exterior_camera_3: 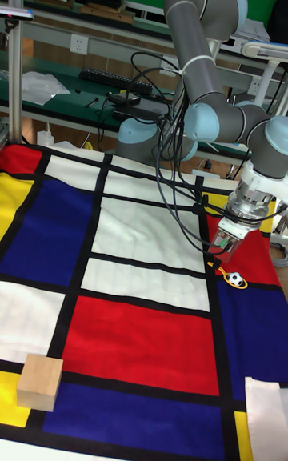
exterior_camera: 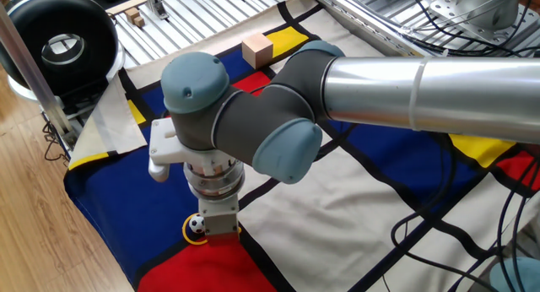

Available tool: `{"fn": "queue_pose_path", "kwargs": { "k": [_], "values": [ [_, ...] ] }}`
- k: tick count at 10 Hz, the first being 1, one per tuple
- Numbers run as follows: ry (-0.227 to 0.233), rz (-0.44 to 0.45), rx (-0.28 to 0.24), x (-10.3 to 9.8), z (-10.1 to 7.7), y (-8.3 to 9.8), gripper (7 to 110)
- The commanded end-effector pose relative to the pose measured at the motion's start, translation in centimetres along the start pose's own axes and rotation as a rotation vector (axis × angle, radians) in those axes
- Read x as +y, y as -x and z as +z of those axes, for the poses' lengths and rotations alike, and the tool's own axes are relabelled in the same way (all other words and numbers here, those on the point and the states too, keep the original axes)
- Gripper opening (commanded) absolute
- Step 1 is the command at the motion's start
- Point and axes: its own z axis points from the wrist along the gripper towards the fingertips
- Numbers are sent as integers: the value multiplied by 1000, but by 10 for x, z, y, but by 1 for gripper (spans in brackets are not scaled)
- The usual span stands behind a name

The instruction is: Remove the bubble ring from the ball

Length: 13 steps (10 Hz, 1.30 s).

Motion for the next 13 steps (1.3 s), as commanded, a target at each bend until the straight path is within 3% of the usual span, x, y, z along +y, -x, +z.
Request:
{"fn": "queue_pose_path", "kwargs": {
  "k": [1,4,13],
  "values": [
    [19,37,-15,5,2,7,44],
    [41,65,-6,13,14,14,44],
    [37,87,8,9,19,13,44]
  ]
}}
